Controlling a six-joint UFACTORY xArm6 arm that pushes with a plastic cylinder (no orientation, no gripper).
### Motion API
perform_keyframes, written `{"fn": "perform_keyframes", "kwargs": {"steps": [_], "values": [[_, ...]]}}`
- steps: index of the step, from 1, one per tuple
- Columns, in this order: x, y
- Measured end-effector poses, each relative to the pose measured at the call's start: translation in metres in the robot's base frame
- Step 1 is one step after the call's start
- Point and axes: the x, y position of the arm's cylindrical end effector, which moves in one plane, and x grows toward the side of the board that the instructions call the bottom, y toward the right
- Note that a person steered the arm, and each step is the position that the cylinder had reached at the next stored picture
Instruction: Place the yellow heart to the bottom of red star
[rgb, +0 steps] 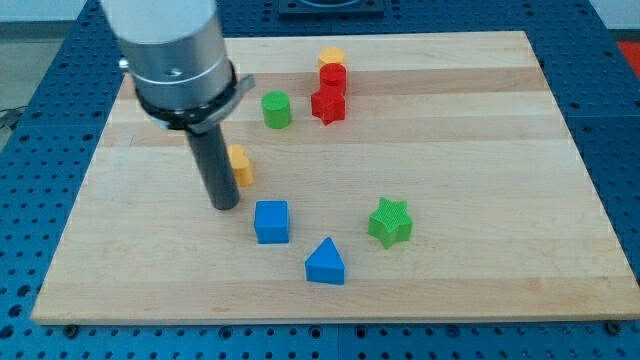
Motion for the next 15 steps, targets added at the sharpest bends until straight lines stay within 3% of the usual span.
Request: {"fn": "perform_keyframes", "kwargs": {"steps": [3, 4, 7, 11, 15], "values": [[0.002, -0.018], [-0.029, -0.019], [-0.036, -0.015], [-0.046, 0.068], [-0.056, 0.098]]}}
